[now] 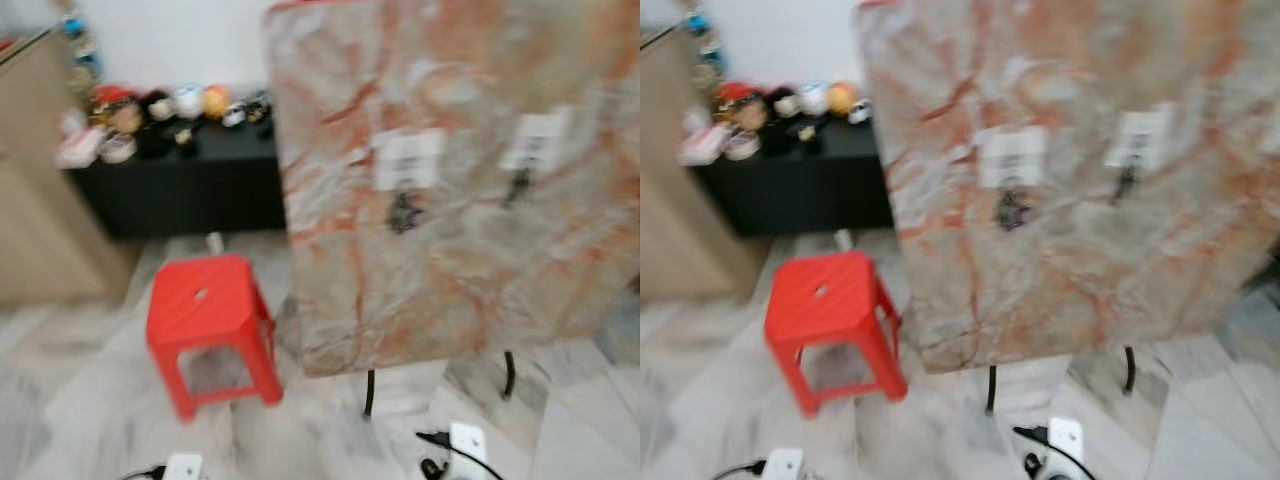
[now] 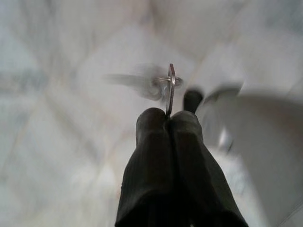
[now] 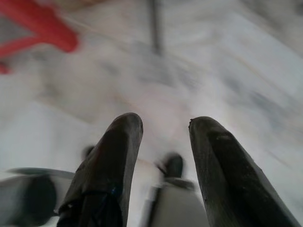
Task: Hang keys on a hook
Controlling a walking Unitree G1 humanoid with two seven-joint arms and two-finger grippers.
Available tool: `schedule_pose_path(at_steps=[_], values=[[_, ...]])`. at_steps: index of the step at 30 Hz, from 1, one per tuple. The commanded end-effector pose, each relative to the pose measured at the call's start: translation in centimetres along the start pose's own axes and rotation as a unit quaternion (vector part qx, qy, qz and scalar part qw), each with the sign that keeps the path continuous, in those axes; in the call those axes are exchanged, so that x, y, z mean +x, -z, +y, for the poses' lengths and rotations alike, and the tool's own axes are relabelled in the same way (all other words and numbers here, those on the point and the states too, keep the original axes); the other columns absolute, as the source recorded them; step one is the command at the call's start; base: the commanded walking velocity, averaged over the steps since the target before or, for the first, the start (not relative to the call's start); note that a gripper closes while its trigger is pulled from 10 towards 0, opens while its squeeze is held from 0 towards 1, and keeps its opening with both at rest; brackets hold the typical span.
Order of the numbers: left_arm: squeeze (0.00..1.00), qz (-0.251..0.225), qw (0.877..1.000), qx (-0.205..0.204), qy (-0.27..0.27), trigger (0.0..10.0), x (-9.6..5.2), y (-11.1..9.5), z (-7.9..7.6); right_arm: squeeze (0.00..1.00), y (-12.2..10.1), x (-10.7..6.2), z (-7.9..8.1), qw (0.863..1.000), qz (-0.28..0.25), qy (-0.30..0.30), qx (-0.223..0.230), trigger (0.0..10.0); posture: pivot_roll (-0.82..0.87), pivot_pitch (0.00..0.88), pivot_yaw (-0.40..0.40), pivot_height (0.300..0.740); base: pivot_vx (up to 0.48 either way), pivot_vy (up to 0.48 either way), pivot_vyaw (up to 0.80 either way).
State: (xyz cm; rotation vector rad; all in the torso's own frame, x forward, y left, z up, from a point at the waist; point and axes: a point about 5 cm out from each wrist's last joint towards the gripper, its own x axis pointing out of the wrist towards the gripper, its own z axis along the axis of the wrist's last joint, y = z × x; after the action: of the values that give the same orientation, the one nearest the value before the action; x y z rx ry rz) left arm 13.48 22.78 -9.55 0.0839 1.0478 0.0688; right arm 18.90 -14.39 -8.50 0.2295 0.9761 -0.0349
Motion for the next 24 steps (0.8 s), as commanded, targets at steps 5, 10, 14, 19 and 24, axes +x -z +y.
schedule_pose_path(at_steps=[5,10,14,19,24], values=[[0.0,-0.029,1.0,-0.008,0.003,10.0,0.4,-2.1,-0.4,0.0,0.3,-0.1,-0.8,1.0,0.01,0.008,-0.001,10.0,0.04,0.0,-0.011,0.74,0.0,-0.406,0.0],[0.0,-0.034,0.999,-0.007,-0.001,10.0,0.4,-2.6,0.0,0.0,0.0,-0.1,-1.2,1.0,0.007,0.011,-0.01,10.0,0.01,0.0,0.01,0.74,0.0,-0.42,0.0],[0.0,-0.03,1.0,0.002,0.004,10.0,0.4,-2.6,-0.1,0.0,-0.2,-0.2,-1.6,1.0,0.001,0.018,-0.004,10.0,-0.02,0.0,0.024,0.74,0.0,-0.424,0.0],[0.0,-0.027,1.0,0.003,0.007,10.0,0.5,-2.6,-0.4,0.0,0.2,-0.4,-2.3,1.0,0.001,0.028,-0.008,10.0,-0.04,0.0,0.028,0.74,0.0,-0.425,0.08],[0.0,-0.026,1.0,0.0,0.01,10.0,0.5,-2.2,-0.7,0.0,1.5,-0.7,-2.8,0.999,0.014,0.032,-0.02,10.0,-0.03,0.0,0.019,0.74,0.0,-0.424,0.72]])
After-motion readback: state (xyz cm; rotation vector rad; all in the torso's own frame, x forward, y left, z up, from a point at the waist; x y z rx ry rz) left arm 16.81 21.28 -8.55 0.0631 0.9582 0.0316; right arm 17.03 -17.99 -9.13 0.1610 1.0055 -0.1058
